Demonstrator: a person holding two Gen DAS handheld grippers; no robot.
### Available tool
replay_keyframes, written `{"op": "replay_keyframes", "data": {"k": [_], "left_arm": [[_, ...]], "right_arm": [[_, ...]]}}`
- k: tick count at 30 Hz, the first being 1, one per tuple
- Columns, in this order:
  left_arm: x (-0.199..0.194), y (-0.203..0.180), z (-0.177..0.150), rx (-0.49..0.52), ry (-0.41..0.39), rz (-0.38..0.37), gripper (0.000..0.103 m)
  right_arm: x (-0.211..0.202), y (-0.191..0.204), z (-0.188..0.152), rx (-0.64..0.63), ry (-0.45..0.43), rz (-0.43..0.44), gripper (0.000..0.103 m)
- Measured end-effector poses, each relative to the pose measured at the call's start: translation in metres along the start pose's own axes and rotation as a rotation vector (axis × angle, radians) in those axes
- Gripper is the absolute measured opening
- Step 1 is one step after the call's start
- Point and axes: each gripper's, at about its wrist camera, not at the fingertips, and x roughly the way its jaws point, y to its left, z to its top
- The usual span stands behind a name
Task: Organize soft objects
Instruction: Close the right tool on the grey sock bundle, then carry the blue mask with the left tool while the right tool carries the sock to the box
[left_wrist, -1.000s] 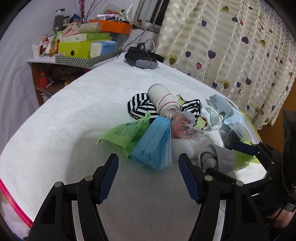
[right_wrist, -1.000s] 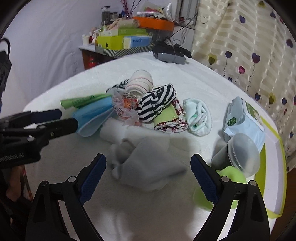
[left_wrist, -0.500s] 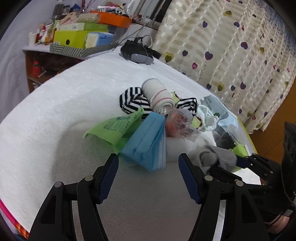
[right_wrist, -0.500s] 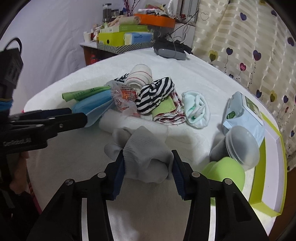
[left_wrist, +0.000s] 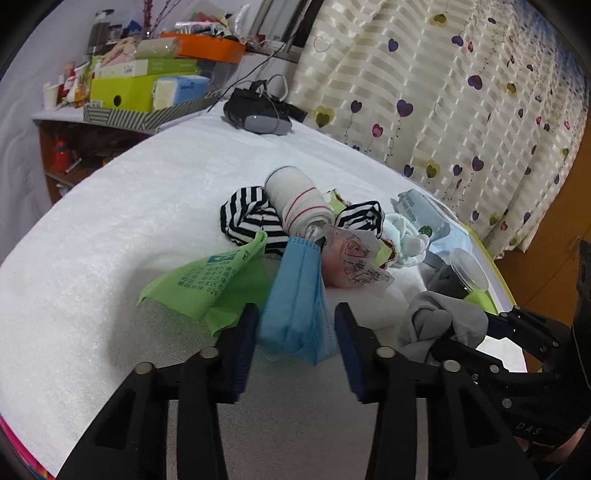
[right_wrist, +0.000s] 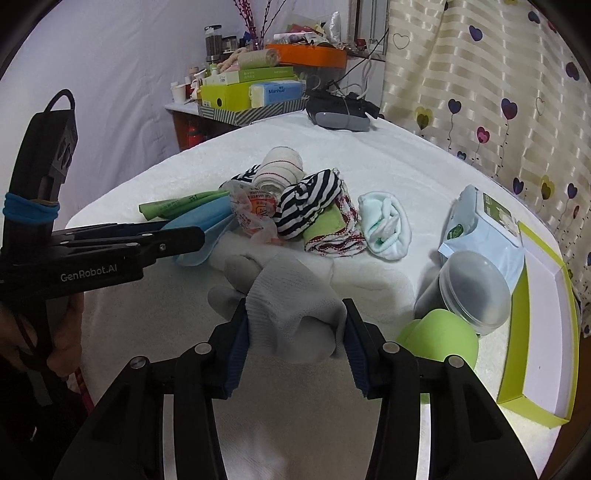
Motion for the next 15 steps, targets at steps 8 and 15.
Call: {"op": "replay_keyframes", "data": {"k": [8, 15], "left_arm": [[-0.001, -0.004, -0.002, 0.012, -0.005, 0.015, 0.020], [-0.023, -0.005, -0.011, 0.007, -0.034, 0.013, 0.018]], "right_arm": [[-0.003, -0.003, -0.001, 0.011, -0.015, 0.007, 0.048], [-0.014, -0.002, -0.002, 0.020, -0.049, 0.012, 0.048]]}}
